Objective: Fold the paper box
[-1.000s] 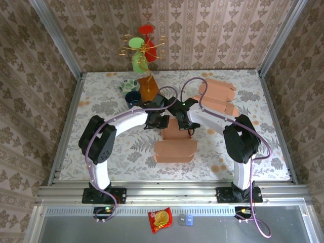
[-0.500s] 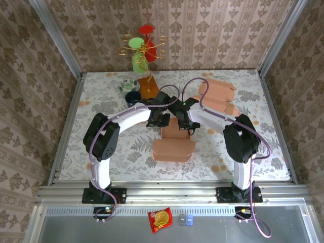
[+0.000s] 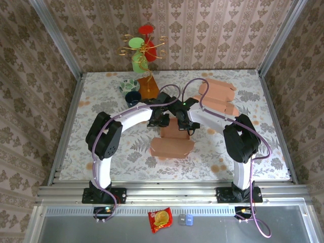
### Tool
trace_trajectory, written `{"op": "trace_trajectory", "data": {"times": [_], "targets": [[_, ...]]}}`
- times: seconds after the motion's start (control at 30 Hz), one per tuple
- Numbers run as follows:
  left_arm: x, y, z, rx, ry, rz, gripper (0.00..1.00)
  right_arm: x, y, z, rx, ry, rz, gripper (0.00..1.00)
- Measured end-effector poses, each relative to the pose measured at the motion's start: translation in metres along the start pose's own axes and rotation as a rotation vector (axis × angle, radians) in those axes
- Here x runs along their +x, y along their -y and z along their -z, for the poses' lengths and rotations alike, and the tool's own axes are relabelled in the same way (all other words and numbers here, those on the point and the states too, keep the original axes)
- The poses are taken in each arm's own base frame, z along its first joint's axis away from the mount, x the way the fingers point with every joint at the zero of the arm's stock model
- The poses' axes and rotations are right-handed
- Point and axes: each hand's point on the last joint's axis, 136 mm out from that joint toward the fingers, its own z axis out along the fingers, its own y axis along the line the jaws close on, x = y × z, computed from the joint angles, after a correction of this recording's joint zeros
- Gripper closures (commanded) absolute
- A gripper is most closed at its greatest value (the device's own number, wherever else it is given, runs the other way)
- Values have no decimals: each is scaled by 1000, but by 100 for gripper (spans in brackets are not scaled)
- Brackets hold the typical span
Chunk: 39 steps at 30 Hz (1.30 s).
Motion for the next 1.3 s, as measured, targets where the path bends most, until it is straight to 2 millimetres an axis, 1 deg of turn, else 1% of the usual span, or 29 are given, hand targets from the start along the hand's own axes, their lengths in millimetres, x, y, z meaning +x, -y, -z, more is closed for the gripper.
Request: {"op": "trace_trajectory", "data": {"times": [0.07, 0.1, 0.53, 0.57, 0.6, 0.63, 0.67, 0.77, 0.83, 0.9, 1.0, 1.03, 1.1, 1.3], "targets": [[0, 1, 0, 4, 2, 3, 99, 1, -1, 0, -4, -4, 0, 100], [-1, 1, 0, 6, 2, 2, 100, 1, -1, 0, -6, -5, 0, 100], [-1, -1, 0, -19, -4, -9, 100, 4, -4, 0, -30, -30, -29, 100], [-1, -2, 0, -21, -4, -11, 93, 5, -5, 0, -32, -32, -31, 100], [-1, -2, 0, -22, -6, -17, 77, 5, -5, -1, -34, -34, -33, 100], [-1, -3, 1, -31, -5, -16, 64, 5, -5, -1, -35, -35, -35, 100], [0, -7, 1, -52, -4, -21, 56, 6, -5, -1, -32, -37, -38, 100], [4, -14, 2, -98, -15, -32, 49, 10, -2, -5, -23, -50, -53, 100], [6, -15, 3, -105, -26, -33, 44, 12, 0, -8, -21, -57, -62, 100], [7, -13, 6, -107, -34, -32, 37, 13, 3, -12, -15, -67, -79, 100], [7, -6, 14, -85, -37, -19, 30, 18, 10, -18, -1, -87, -98, 100], [8, -3, 16, -71, -39, -14, 25, 19, 11, -19, 0, -94, -105, 100], [10, 6, 24, -26, -47, -3, 20, 20, 14, -22, 0, -109, -131, 100], [12, 19, 53, 93, -22, 41, 20, 25, 20, -30, -4, -154, -202, 100]]}}
